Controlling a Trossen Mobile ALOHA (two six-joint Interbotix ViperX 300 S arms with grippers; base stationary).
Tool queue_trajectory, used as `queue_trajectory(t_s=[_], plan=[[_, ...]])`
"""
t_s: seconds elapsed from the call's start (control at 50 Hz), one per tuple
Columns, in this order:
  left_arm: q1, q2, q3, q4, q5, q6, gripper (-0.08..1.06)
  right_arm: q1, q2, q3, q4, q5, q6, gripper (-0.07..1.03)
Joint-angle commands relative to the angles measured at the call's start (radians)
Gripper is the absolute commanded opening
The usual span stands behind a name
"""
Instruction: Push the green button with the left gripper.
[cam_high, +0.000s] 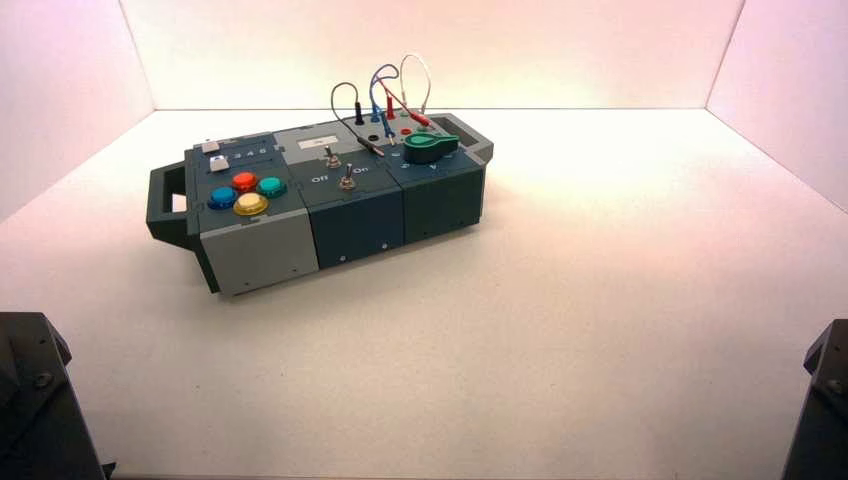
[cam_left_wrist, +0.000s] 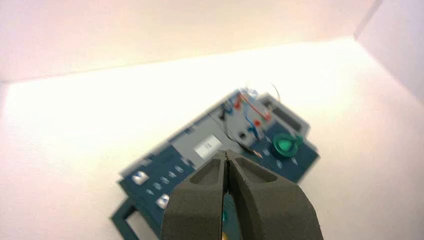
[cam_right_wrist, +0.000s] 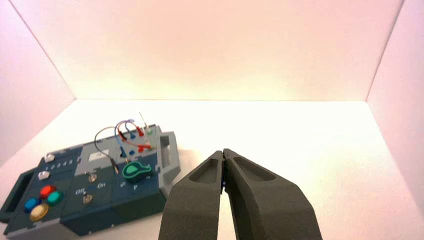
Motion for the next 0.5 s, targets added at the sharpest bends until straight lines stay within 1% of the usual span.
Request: queue_trajectory(t_s=[0.02,0.12,0.22,0.5], plan=[[-0.037,0.129,-0.067,-0.002,0.04,0.005,-0.03,0.002,0.048,-0.029,0.014,-0.003,0.003,-0.02],[-0.049,0.207,-0.075,-0.003,0.074,0.005,-0.03,0.0,0.069,-0.029,0.021,-0.003,0.005,-0.02],[-0.052,0.268,-0.074,-0.011,0.098,0.005,-0.03,0.002,0.081,-0.029,0.026,-0.002,0.005,-0.02],[-0.057,0.402,-0.072,-0.017,0.097,0.003,-0.03,0.0,0.089,-0.029,0.031,-0.002,0.006,-0.02]])
